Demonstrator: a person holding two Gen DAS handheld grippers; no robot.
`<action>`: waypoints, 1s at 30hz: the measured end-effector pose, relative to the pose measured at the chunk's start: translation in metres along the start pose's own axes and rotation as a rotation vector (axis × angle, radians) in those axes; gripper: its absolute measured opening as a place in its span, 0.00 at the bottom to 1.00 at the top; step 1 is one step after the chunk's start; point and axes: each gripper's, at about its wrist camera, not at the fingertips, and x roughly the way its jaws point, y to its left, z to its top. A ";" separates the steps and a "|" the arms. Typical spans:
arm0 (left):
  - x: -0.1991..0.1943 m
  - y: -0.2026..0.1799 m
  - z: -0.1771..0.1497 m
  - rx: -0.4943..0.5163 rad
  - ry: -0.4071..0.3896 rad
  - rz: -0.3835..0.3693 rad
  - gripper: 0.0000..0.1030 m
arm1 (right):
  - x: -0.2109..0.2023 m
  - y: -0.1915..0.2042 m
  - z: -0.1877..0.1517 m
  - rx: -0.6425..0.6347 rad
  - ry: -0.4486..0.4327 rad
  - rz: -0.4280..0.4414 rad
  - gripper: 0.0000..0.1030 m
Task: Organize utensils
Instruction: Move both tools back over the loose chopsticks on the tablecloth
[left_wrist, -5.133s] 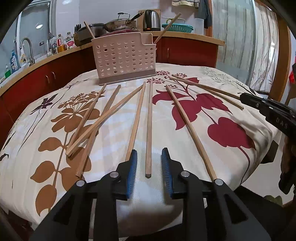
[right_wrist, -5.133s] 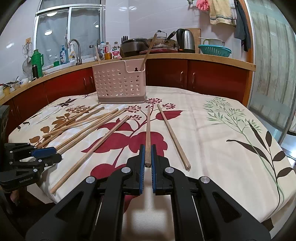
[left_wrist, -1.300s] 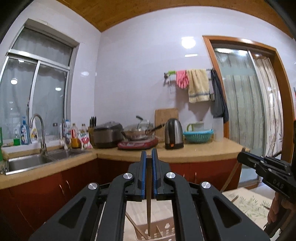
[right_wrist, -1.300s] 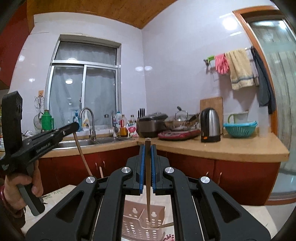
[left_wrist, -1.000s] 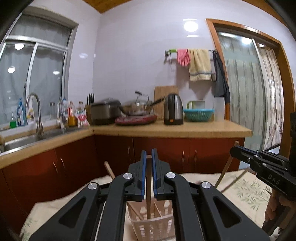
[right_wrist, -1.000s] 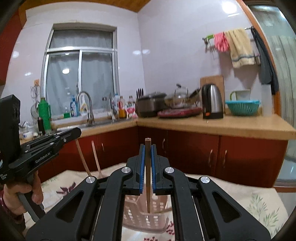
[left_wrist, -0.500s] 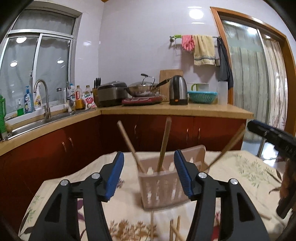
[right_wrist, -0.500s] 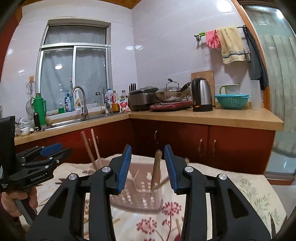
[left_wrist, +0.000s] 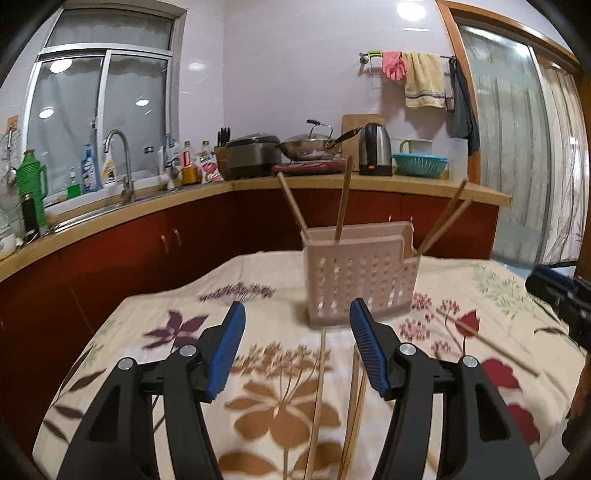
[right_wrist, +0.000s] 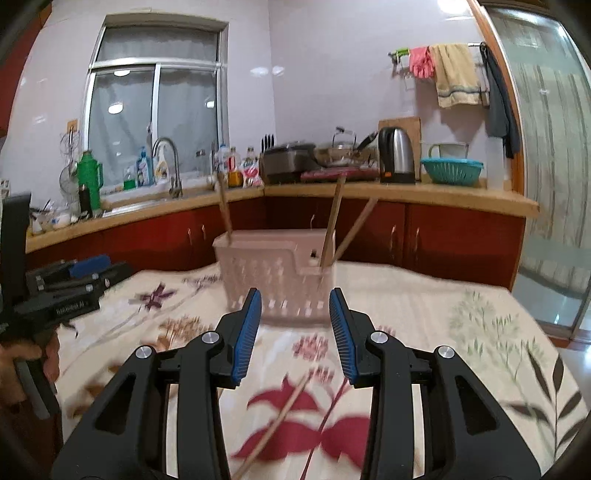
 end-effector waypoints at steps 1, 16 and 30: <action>-0.004 0.001 -0.005 0.000 0.008 0.007 0.56 | -0.002 0.003 -0.007 -0.004 0.014 0.002 0.37; -0.037 0.009 -0.062 -0.027 0.105 0.032 0.57 | 0.007 0.038 -0.097 -0.021 0.257 0.067 0.27; -0.037 0.008 -0.071 -0.040 0.124 0.015 0.57 | 0.021 0.029 -0.111 -0.045 0.363 -0.004 0.15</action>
